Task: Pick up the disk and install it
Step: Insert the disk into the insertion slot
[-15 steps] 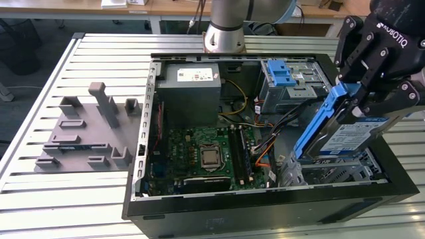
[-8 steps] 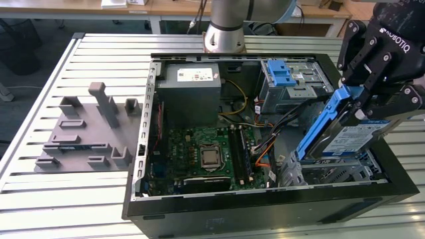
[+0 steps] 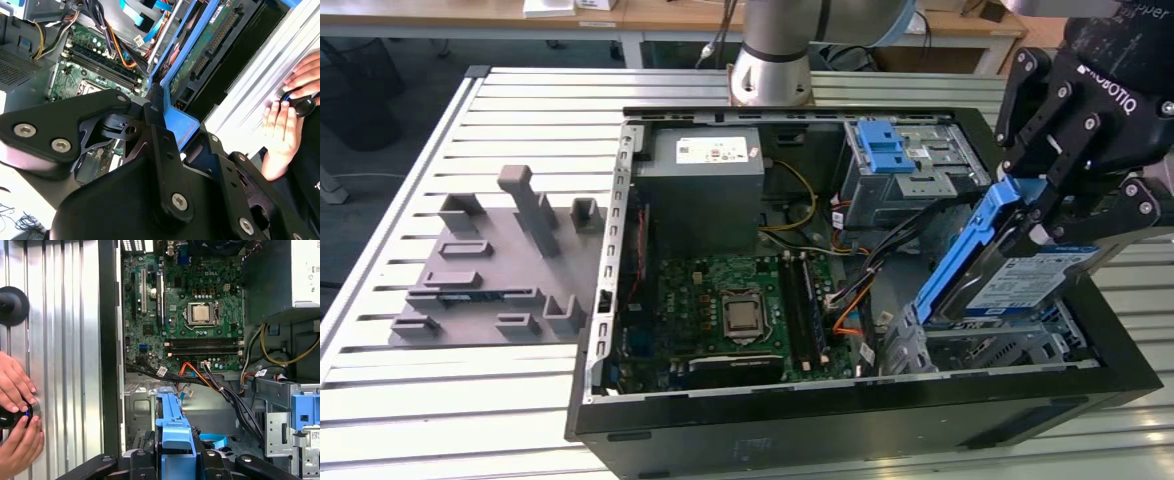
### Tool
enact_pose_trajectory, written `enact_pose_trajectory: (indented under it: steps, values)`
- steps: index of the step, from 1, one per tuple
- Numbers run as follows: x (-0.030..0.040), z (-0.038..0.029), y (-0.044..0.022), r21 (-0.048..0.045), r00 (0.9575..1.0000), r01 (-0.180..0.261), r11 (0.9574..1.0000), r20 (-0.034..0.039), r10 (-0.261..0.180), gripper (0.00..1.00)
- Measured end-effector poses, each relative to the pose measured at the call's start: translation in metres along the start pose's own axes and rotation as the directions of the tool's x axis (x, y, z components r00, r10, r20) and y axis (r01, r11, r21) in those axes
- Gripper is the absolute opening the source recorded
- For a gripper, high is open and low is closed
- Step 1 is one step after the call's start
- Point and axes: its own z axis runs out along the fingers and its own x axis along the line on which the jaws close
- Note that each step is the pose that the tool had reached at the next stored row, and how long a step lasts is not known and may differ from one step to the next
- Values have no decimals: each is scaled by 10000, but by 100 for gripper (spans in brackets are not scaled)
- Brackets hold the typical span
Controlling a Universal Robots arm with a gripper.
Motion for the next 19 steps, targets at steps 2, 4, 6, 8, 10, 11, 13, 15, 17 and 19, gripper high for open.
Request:
enact_pose_trajectory:
  steps: [2, 4, 6, 8, 10, 11, 13, 15, 17, 19]
  values:
    - [0, 9, 0, 0, 10000, 72, 10000, -2, -72, 36]
    - [0, 16, 0, -2, 9999, 159, 9999, -5, -159, 36]
    - [0, 28, 0, 0, 9999, 166, 9999, 0, -166, 36]
    - [2, 43, -3, 7, 9999, 167, 9999, 8, -167, 36]
    - [0, 47, -6, 17, 9999, 166, 9999, 0, -166, 36]
    - [0, 50, -6, 22, 9999, 167, 9999, 0, -167, 36]
    - [0, 65, -6, 25, 9999, 167, 9999, 0, -167, 36]
    - [1, 85, -6, 25, 9999, 167, 9999, 1, -167, 36]
    - [1, 109, -6, 25, 9999, 168, 9999, 1, -168, 36]
    - [1, 137, -6, 25, 9999, 168, 9999, 0, -168, 36]
